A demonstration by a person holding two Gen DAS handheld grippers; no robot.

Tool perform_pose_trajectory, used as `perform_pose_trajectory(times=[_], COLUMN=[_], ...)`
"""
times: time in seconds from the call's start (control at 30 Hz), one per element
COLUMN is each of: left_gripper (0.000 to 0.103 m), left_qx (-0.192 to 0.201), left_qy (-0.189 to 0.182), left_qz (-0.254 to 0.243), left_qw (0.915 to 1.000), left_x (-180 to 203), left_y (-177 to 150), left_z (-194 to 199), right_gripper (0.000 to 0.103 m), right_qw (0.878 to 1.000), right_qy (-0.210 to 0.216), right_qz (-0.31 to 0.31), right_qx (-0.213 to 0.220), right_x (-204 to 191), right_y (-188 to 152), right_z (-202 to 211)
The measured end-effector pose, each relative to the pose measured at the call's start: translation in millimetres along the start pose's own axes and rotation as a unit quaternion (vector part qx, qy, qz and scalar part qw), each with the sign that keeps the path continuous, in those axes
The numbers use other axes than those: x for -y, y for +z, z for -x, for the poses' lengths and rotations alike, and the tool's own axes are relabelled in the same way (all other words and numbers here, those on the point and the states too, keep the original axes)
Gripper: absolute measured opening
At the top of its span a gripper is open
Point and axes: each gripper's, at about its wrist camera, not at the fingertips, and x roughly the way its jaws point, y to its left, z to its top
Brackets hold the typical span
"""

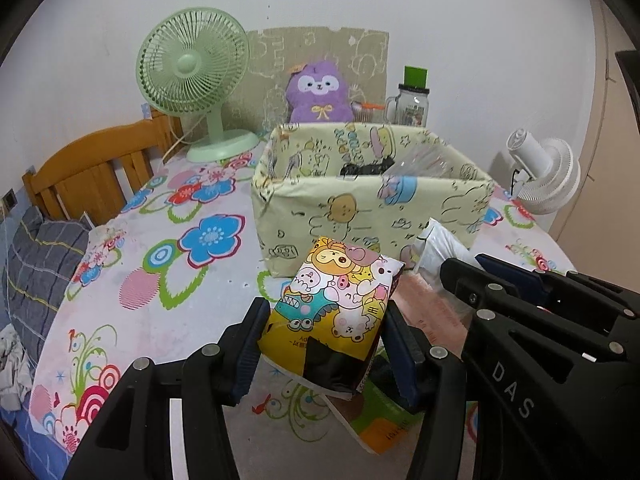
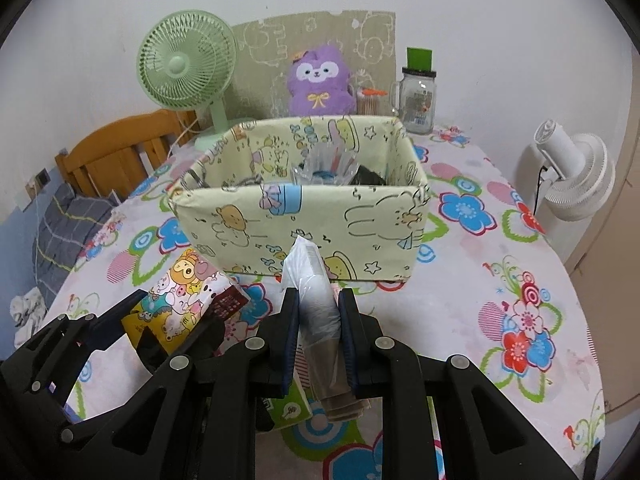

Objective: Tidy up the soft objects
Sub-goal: 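Grasp the white-wrapped beige roll with the right tool while the left tool holds the package, then carry the yellow package and white-wrapped roll together over the fabric box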

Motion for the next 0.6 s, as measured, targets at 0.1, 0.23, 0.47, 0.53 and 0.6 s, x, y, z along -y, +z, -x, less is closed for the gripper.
perform_pose_trajectory(times=[0.1, 0.23, 0.47, 0.53, 0.6], left_gripper=[0.058, 0.058, 0.058, 0.058, 0.058], left_qx=[0.009, 0.018, 0.032, 0.035, 0.038], left_qy=[0.001, 0.000, -0.001, -0.002, -0.002], left_qz=[0.000, -0.002, -0.004, -0.005, -0.006], left_qw=[1.0000, 0.9998, 0.9995, 0.9994, 0.9992], left_x=[2.4, 4.6, 7.8, 8.8, 9.7], left_y=[1.6, 2.5, 5.0, 6.0, 7.7], left_z=[9.5, 20.7, 36.9, 42.5, 47.6], right_gripper=[0.022, 0.022, 0.022, 0.022, 0.022], right_qw=[1.000, 1.000, 0.999, 0.999, 0.999], right_qy=[0.000, -0.003, -0.008, -0.009, -0.011], right_qz=[0.000, 0.000, -0.005, -0.006, -0.007], right_qx=[0.010, 0.019, 0.034, 0.037, 0.039], right_x=[0.0, 0.2, 1.3, 1.2, 0.8], right_y=[0.9, 1.4, 1.8, 3.1, 4.1], right_z=[11.4, 24.2, 45.7, 50.7, 55.2])
